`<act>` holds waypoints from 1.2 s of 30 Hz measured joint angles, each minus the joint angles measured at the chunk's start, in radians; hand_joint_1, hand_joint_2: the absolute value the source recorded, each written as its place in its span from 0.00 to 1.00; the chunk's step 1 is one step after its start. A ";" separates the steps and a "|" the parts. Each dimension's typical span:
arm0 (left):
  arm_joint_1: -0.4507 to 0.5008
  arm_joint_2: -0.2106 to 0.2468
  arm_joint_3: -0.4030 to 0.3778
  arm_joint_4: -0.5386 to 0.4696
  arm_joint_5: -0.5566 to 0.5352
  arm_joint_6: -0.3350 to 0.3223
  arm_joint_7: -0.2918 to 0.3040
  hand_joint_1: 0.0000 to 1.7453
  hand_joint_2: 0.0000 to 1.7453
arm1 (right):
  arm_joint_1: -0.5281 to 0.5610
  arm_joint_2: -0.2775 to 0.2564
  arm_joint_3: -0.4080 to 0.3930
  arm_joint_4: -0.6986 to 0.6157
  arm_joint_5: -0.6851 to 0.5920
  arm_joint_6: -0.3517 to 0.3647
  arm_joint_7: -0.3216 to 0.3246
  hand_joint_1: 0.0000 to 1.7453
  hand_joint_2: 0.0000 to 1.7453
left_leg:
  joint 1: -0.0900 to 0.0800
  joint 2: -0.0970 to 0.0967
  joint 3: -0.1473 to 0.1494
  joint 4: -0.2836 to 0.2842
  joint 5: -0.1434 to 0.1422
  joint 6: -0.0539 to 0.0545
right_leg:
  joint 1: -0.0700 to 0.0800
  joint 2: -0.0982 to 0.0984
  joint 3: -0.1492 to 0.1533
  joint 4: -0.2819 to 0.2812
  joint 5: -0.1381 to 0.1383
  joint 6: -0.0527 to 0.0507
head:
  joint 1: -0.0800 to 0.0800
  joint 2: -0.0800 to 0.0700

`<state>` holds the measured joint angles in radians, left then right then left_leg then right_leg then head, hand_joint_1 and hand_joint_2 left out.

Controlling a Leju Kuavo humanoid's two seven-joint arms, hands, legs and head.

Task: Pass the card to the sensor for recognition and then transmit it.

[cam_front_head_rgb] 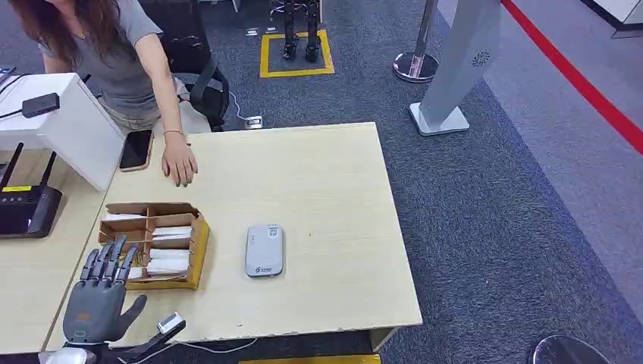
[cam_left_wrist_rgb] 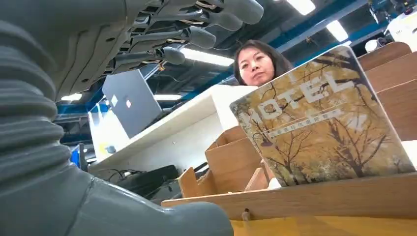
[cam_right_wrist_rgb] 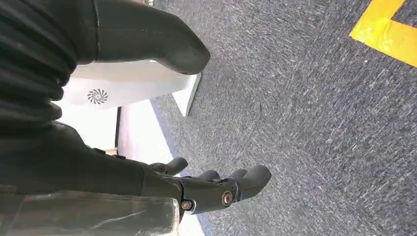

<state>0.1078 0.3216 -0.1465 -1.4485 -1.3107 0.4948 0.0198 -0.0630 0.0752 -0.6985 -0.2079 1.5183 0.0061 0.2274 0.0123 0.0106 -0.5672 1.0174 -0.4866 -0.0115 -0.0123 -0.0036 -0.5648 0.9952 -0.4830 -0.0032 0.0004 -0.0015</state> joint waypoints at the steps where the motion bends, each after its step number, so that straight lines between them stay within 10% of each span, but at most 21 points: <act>1: 0.000 0.000 0.000 0.000 0.000 0.000 0.000 0.00 1.00 | 0.000 0.000 0.000 0.000 0.000 0.000 0.000 0.00 1.00 | 0.000 0.000 0.000 0.000 0.000 0.000 | 0.000 0.000 0.000 0.000 0.000 0.000 | 0.000 0.000; 36: -0.063 -0.013 -0.046 0.029 0.014 0.005 -0.034 0.00 1.00 | -0.006 0.000 0.000 0.000 0.016 0.003 -0.010 0.00 1.00 | 0.000 0.000 0.000 0.000 0.000 0.000 | 0.000 0.000 0.000 0.000 0.000 0.000 | 0.000 0.000</act>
<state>0.0447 0.3082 -0.1923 -1.4191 -1.2966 0.5001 -0.0141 -0.0694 0.0752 -0.6981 -0.2079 1.5347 0.0092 0.2178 0.0122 0.0106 -0.5671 1.0175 -0.4865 -0.0116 -0.0123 -0.0035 -0.5648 0.9952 -0.4829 -0.0033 0.0004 -0.0015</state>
